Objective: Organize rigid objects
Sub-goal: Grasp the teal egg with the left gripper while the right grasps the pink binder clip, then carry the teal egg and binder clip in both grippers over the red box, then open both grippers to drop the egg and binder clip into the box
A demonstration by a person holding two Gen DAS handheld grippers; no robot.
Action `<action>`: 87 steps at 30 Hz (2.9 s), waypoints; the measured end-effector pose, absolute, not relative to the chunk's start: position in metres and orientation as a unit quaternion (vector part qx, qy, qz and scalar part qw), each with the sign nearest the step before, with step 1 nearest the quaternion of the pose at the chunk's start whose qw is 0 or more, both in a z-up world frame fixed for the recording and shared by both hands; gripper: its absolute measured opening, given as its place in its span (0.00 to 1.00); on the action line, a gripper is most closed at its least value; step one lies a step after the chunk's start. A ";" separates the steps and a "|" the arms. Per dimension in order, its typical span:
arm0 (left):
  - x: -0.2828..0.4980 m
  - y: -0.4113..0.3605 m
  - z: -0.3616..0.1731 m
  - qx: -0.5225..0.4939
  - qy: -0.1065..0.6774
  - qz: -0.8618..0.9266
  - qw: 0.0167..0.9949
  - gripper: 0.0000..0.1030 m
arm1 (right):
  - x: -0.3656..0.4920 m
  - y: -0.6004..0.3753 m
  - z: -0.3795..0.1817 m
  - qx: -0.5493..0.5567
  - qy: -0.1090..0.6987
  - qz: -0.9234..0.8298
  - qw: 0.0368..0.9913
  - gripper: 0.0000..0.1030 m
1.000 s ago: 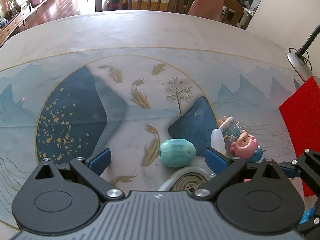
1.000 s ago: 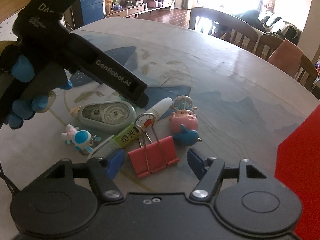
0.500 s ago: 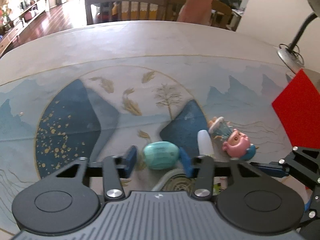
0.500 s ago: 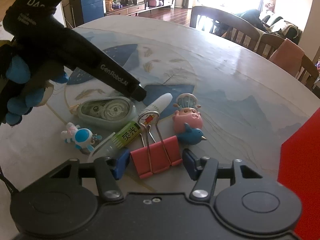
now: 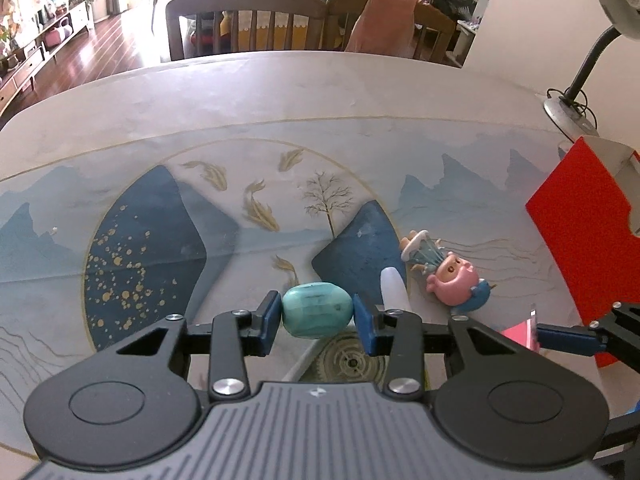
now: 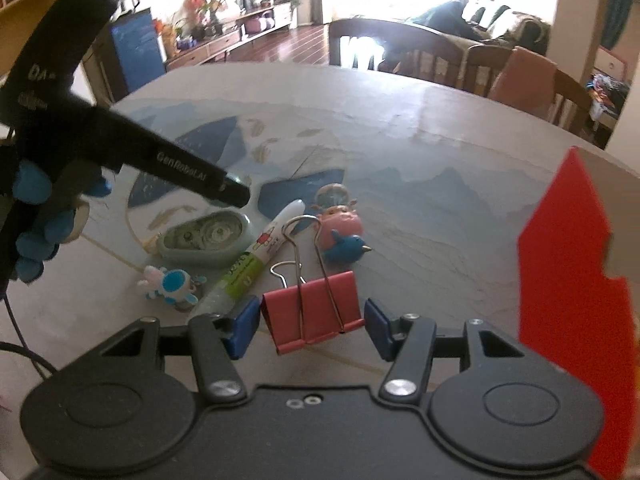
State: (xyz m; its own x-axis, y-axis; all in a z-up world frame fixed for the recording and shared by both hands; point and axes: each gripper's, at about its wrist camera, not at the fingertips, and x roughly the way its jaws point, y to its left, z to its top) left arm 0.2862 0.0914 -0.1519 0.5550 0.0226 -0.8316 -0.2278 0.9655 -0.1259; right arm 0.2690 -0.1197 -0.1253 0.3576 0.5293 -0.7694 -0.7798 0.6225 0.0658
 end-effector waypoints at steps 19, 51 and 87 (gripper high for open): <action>0.249 0.041 -0.080 -0.106 0.451 0.011 0.886 0.38 | 0.245 -0.183 -0.046 -0.071 0.381 0.341 0.857 0.55; 0.286 -0.140 -0.034 -0.072 0.432 -0.094 0.894 0.38 | 0.302 -0.339 -0.020 -0.028 0.356 0.256 0.898 0.55; 0.419 -0.229 -0.110 -0.023 0.518 -0.047 0.853 0.38 | 0.420 -0.374 -0.102 -0.107 0.444 0.260 0.851 0.55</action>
